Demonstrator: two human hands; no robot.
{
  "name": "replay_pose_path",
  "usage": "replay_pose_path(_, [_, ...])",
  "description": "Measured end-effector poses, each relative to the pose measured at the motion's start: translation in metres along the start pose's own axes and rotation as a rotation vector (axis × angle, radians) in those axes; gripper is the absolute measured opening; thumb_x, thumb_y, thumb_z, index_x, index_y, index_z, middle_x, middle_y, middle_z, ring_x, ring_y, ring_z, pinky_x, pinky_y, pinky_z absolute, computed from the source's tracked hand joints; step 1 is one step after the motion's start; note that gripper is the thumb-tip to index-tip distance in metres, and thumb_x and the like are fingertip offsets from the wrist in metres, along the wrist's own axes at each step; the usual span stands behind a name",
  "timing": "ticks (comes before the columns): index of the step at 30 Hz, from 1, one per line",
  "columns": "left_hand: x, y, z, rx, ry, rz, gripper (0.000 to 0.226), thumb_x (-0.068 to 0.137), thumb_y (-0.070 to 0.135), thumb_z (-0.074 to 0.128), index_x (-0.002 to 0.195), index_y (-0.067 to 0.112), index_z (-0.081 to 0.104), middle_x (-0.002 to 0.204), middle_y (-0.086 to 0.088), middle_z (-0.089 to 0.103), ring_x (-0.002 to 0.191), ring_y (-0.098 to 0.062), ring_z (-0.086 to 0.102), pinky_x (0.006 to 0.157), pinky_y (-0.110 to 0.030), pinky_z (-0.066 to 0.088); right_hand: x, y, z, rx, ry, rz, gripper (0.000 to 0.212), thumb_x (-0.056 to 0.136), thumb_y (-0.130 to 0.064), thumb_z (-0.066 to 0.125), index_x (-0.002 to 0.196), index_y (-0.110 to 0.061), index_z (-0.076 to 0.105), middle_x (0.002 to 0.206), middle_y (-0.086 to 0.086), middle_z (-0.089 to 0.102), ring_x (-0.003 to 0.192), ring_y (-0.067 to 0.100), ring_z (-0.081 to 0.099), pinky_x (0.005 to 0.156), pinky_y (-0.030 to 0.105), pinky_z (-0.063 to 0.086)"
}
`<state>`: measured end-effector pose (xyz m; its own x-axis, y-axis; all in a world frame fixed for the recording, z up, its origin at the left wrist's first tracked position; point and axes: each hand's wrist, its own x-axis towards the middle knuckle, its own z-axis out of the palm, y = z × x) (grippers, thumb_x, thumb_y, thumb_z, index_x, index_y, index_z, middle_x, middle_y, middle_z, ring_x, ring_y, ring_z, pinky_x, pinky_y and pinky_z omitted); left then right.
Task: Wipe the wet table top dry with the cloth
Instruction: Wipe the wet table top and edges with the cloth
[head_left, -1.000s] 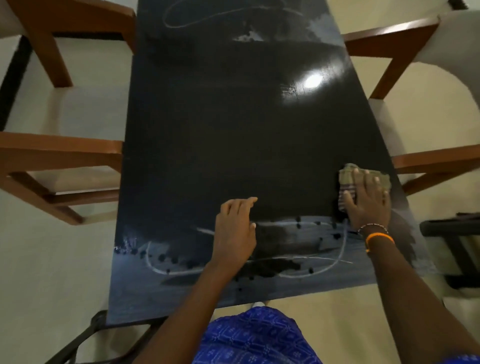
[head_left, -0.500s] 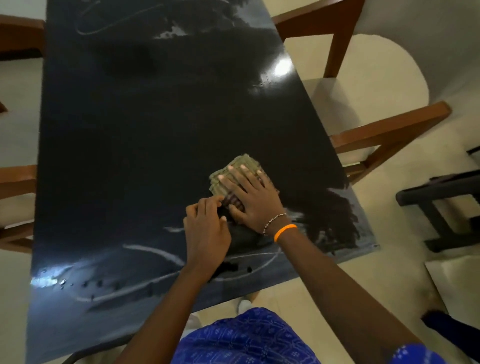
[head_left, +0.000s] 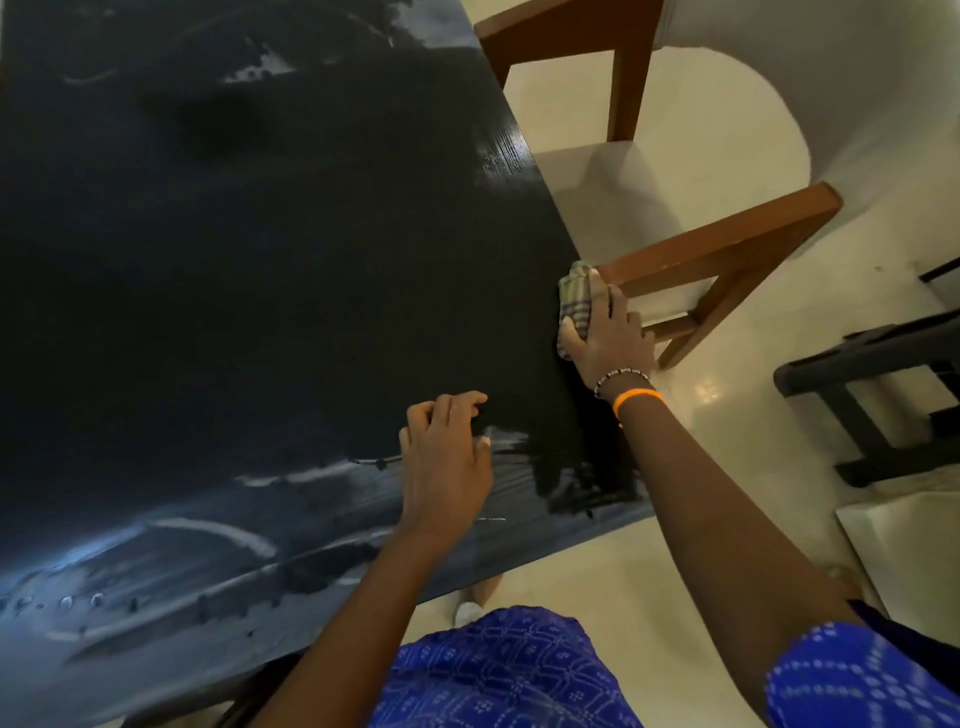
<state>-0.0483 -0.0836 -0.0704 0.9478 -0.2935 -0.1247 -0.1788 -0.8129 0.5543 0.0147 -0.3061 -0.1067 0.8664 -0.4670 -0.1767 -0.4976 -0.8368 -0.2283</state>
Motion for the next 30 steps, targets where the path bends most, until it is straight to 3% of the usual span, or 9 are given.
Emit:
replay_pose_path(5, [-0.002, 0.01, 0.005, 0.004, -0.01, -0.006, 0.042, 0.086, 0.024, 0.057, 0.127, 0.026, 0.044, 0.121, 0.004, 0.053, 0.115, -0.016, 0.035, 0.086, -0.025, 0.027, -0.017, 0.005, 0.002, -0.016, 0.032, 0.0, 0.071, 0.093, -0.05, 0.04, 0.153, -0.023, 0.012, 0.147, 0.011, 0.034, 0.123, 0.038, 0.043, 0.096, 0.052, 0.038])
replay_pose_path(10, [-0.01, 0.01, 0.009, -0.048, -0.045, -0.038, 0.042, 0.087, 0.024, 0.057, 0.127, 0.026, 0.044, 0.123, 0.003, 0.053, 0.119, -0.018, 0.033, 0.088, -0.026, 0.024, -0.092, 0.039, 0.01, -0.054, 0.106, 0.02, 0.069, 0.09, -0.05, 0.036, 0.15, -0.017, 0.023, 0.14, 0.015, 0.043, 0.112, 0.037, 0.051, 0.088, 0.049, 0.043])
replay_pose_path(14, [-0.018, 0.0, 0.006, -0.09, -0.033, -0.042, 0.04, 0.087, 0.021, 0.056, 0.125, 0.024, 0.045, 0.121, 0.002, 0.054, 0.117, -0.019, 0.034, 0.089, -0.027, 0.024, -0.121, 0.035, 0.019, -0.167, 0.136, 0.063, 0.072, 0.088, -0.051, 0.028, 0.15, -0.016, 0.026, 0.15, 0.018, 0.035, 0.128, 0.04, 0.043, 0.101, 0.052, 0.035])
replay_pose_path(19, [-0.033, -0.03, -0.016, -0.175, 0.043, -0.089, 0.045, 0.085, 0.012, 0.057, 0.126, 0.026, 0.045, 0.111, 0.006, 0.058, 0.115, -0.016, 0.035, 0.093, -0.032, 0.027, -0.127, 0.003, 0.026, -0.14, 0.115, 0.014, 0.074, 0.086, -0.049, 0.031, 0.152, -0.017, 0.021, 0.158, 0.015, 0.02, 0.145, 0.039, 0.018, 0.115, 0.055, 0.013])
replay_pose_path(25, [-0.062, -0.098, -0.062, -0.185, 0.164, -0.241, 0.043, 0.084, 0.009, 0.056, 0.122, 0.028, 0.047, 0.115, 0.003, 0.056, 0.119, -0.022, 0.033, 0.103, -0.045, 0.024, -0.158, -0.08, 0.045, -0.11, 0.08, -0.199, 0.074, 0.084, -0.046, 0.044, 0.149, -0.013, 0.031, 0.155, 0.019, 0.028, 0.143, 0.043, 0.024, 0.114, 0.058, 0.019])
replay_pose_path(30, [-0.095, -0.159, -0.1, -0.19, 0.296, -0.389, 0.044, 0.083, 0.005, 0.055, 0.121, 0.025, 0.049, 0.115, 0.002, 0.058, 0.118, -0.025, 0.034, 0.1, -0.044, 0.024, -0.193, -0.172, 0.071, -0.116, -0.008, -0.411, 0.076, 0.084, -0.045, 0.047, 0.15, -0.014, 0.027, 0.156, 0.018, 0.024, 0.144, 0.042, 0.021, 0.114, 0.057, 0.02])
